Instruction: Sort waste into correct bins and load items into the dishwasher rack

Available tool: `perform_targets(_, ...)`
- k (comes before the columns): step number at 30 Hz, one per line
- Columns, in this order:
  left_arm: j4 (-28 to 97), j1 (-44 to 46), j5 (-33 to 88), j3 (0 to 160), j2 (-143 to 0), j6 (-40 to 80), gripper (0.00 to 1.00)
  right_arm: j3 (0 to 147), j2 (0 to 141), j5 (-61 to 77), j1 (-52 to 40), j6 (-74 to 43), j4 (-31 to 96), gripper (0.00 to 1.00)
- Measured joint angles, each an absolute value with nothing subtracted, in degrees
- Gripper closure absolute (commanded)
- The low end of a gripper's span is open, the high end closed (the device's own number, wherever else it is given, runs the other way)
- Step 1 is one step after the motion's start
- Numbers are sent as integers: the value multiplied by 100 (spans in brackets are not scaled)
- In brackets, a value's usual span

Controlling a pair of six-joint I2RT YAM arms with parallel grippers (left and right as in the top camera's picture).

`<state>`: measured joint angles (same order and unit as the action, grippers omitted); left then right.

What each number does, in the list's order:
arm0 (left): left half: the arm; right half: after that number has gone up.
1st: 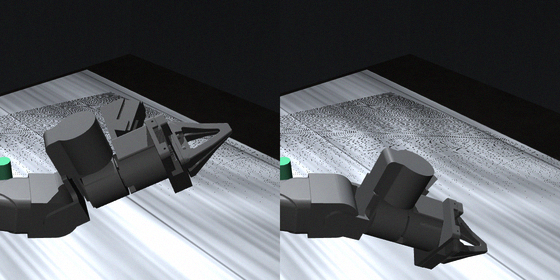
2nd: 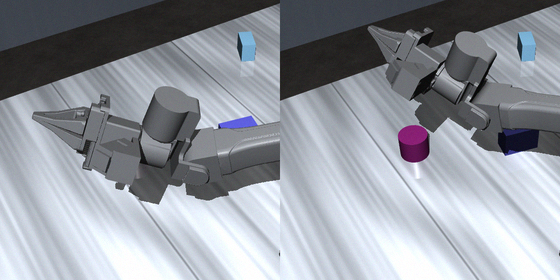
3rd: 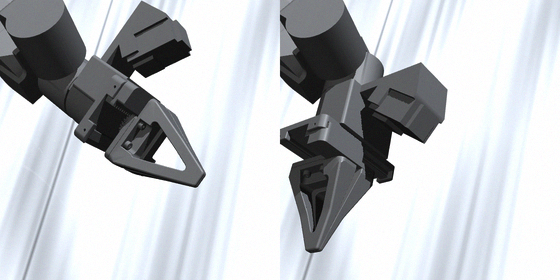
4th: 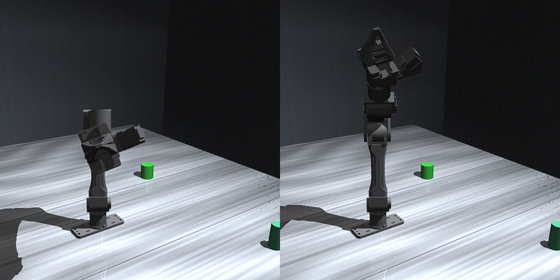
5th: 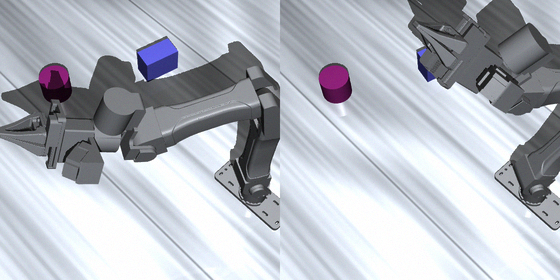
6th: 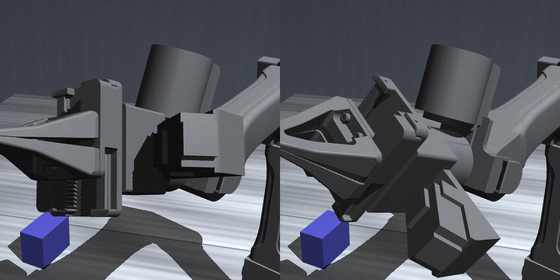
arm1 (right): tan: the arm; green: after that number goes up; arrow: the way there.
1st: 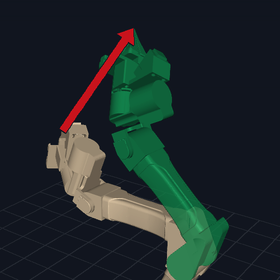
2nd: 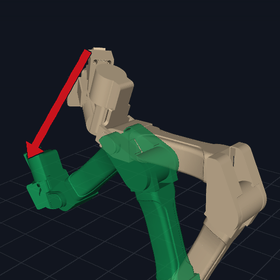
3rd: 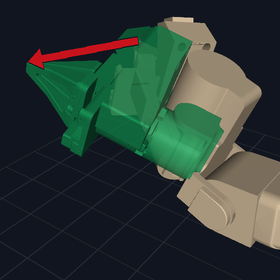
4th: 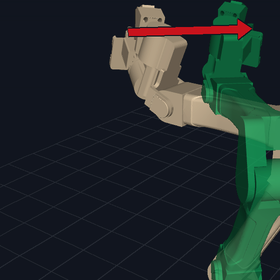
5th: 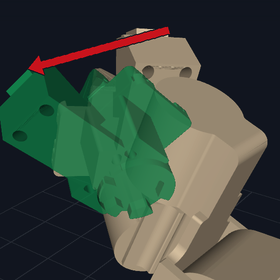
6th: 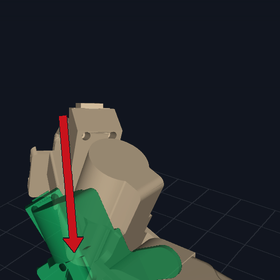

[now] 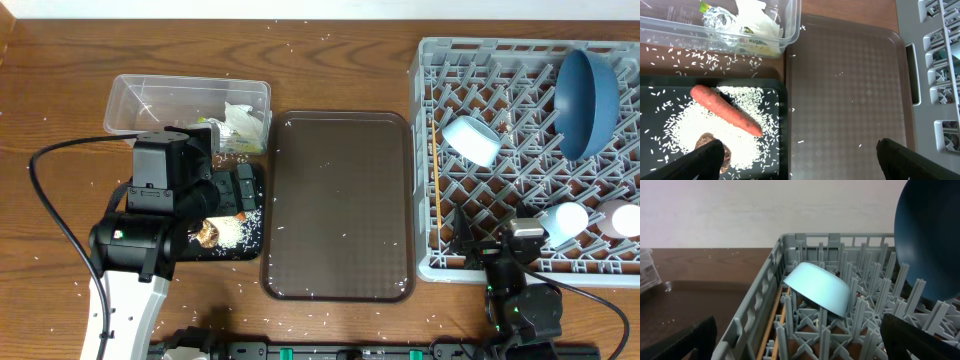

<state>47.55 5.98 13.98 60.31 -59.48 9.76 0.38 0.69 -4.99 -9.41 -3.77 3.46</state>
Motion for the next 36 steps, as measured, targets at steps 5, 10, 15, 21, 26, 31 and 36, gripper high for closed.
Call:
perform_targets(5,4757,598,1398,6031,-5948,976,2,38,69,-499,-941,-377,346,1)
perform_targets(10,4757,598,1398,6029,-5948,978,2,38,69,-499,-941,-377,346,1)
perform_targets(15,4757,598,1398,6029,-5948,978,2,38,69,-499,-941,-377,346,1)
perform_targets(21,4757,598,1398,6029,-5948,978,2,38,69,-499,-941,-377,346,1)
perform_targets(26,4762,598,1385,6031,-5948,978,2,38,69,-499,-941,-377,346,1)
perform_targets(31,4969,598,1291,6029,-5913,976,2,38,69,-499,-941,-377,346,1)
perform_targets(36,4862,598,1151,5959,-5640,937,2,38,69,-499,-941,-377,346,1)
